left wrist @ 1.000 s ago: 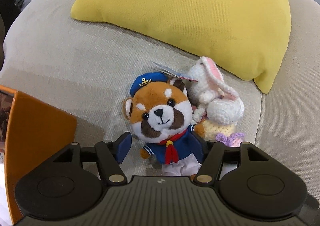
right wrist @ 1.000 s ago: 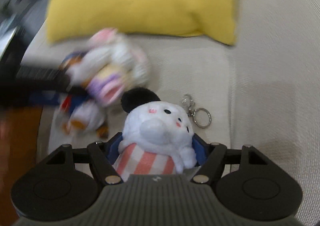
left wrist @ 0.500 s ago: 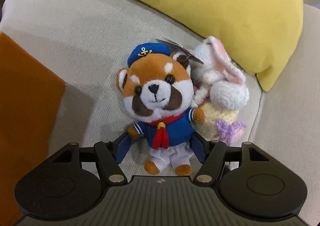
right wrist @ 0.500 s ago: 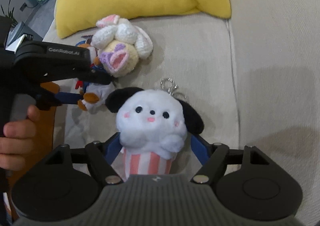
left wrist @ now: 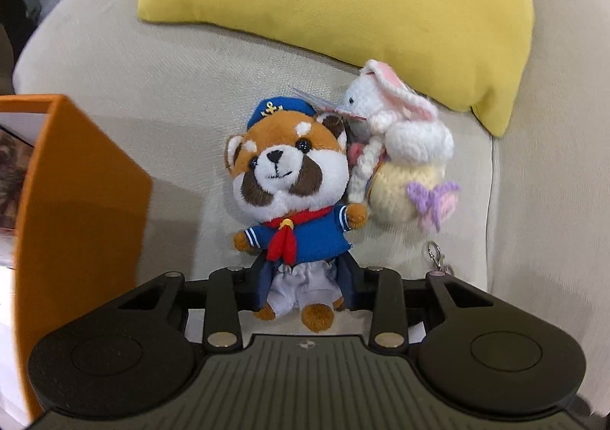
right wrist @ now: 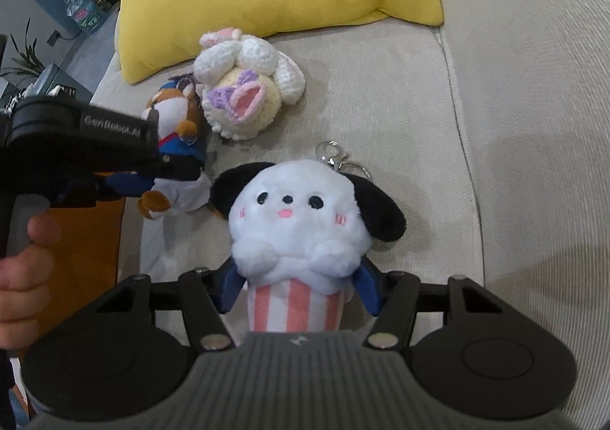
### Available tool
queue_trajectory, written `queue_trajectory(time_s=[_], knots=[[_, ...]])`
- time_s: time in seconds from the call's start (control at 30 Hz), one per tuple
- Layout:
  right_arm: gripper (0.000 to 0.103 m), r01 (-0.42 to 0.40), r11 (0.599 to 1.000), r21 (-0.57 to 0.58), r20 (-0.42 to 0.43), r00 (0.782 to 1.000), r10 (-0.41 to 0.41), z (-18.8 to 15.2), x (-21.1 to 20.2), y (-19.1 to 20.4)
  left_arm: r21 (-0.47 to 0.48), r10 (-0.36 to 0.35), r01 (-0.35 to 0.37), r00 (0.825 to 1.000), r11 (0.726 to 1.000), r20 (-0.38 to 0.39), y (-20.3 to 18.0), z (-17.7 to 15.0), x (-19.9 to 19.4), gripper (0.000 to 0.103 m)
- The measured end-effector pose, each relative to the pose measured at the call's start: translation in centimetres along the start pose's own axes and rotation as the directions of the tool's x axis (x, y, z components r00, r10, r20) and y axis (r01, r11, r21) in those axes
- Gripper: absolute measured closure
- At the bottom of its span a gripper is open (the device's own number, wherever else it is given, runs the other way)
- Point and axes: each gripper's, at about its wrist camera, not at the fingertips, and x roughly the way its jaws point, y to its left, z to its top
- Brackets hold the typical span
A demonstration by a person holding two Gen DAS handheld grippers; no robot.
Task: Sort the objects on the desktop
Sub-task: 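Carry the red panda and white dog plushes into the orange box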
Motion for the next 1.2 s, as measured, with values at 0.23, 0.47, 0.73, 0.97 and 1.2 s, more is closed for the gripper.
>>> queue_trajectory(time_s=[0.23, 0.47, 0.73, 0.97, 1.2], knots=[[0.041, 0.010, 1.000, -0.001, 0.083, 0.997, -0.010, -1.7, -3.2, 0.9, 0.126, -0.026, 0.018, 0.998, 0.992, 0.063, 0.2, -3.8, -4.9, 0.063], [0.041, -0.009, 0.998, -0.054, 0.209, 0.978, 0.020, -3.9, -8.7, 4.0, 0.233, -0.103, 0.066, 0.983, 0.970, 0.150, 2.5, -7.6, -12.6, 0.063], [0.041, -0.067, 0.987, -0.147, 0.284, 0.953, 0.107, -6.4, -13.1, 9.7, 0.261, -0.108, 0.038, 0.960, 0.964, 0.259, 7.1, -11.7, -19.8, 0.063], [0.041, -0.192, 0.951, -0.242, 0.241, 0.938, 0.250, -7.7, -13.8, 16.2, 0.277, -0.058, -0.025, 0.956, 0.961, 0.287, 13.6, -14.0, -24.0, 0.063], [0.041, -0.282, 0.916, -0.285, 0.059, 0.949, 0.310, -8.5, -8.3, 23.1, 0.254, 0.030, -0.084, 0.977, 0.964, 0.211, 19.6, -14.5, -21.0, 0.063]])
